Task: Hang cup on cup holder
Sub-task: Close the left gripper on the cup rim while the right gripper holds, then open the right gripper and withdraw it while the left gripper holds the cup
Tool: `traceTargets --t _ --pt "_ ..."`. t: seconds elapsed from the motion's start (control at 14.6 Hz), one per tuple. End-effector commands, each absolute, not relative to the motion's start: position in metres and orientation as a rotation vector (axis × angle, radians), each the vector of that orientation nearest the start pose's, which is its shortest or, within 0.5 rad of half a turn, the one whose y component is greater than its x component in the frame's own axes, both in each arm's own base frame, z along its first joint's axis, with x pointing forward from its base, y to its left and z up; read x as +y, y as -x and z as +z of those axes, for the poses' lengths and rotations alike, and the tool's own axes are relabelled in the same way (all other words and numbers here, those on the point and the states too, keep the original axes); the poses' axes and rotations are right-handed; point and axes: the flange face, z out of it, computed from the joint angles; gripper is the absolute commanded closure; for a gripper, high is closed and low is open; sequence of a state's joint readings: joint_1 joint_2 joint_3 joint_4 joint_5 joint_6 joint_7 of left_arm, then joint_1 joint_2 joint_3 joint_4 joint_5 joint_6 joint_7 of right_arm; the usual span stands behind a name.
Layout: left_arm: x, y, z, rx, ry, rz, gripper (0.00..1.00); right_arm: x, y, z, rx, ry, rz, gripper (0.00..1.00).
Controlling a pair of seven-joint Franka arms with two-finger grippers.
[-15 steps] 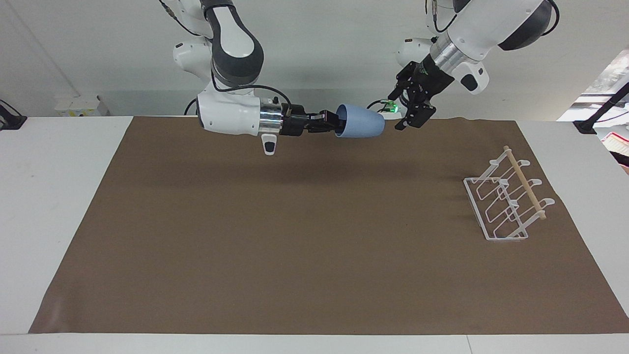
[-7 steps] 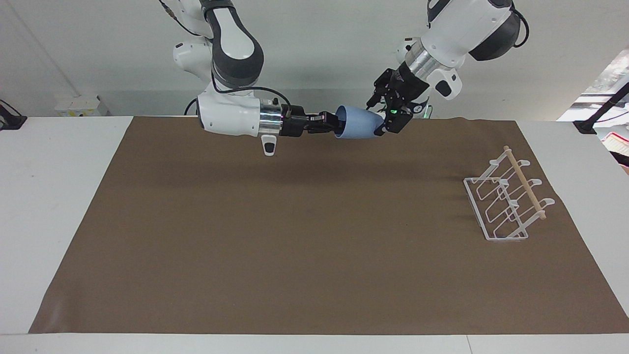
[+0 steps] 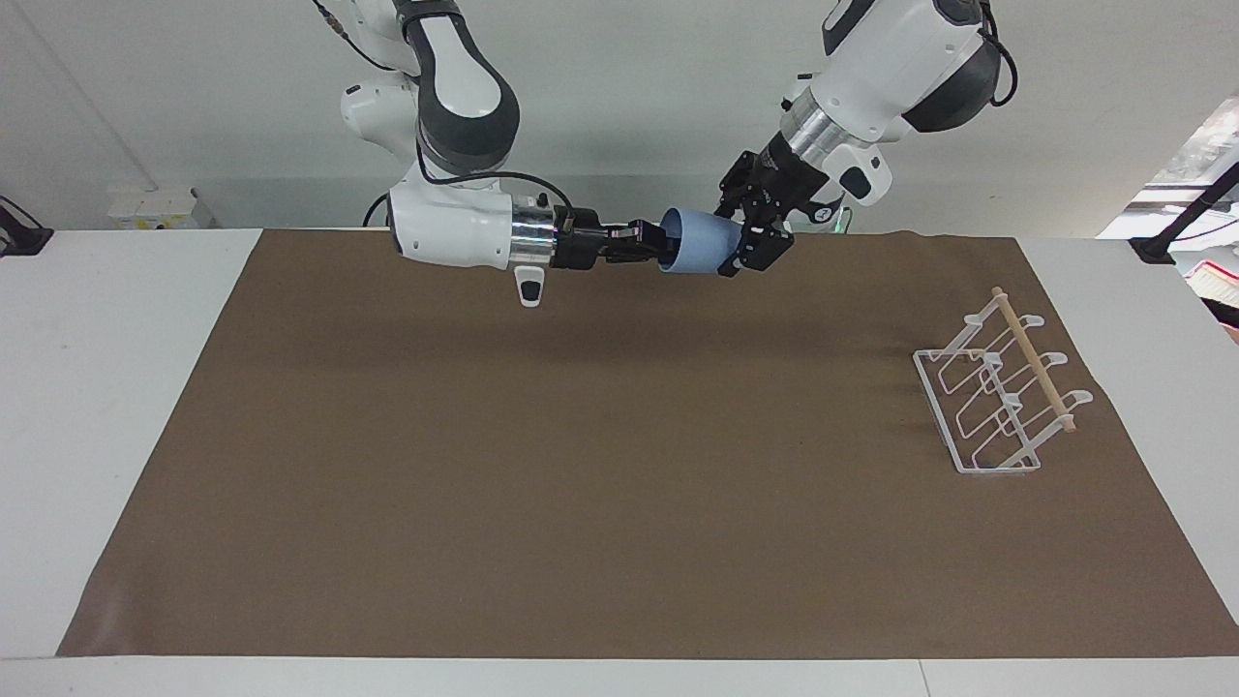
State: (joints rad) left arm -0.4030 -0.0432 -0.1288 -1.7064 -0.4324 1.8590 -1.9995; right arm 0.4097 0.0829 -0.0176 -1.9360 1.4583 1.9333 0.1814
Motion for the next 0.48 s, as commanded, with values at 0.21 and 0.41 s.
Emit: traceTargets --t 0.21,0.41 --pt "-0.322 -0.471 0.622 -2.353 2.500 0.587 1.00 0.291 -0.522 0.498 0.440 1.781 0.464 0.71" --pt "-0.302 -0.482 0.619 -2.338 2.467 0.448 1.00 0.273 -0.530 0.497 0.447 1.790 0.444 0.00"
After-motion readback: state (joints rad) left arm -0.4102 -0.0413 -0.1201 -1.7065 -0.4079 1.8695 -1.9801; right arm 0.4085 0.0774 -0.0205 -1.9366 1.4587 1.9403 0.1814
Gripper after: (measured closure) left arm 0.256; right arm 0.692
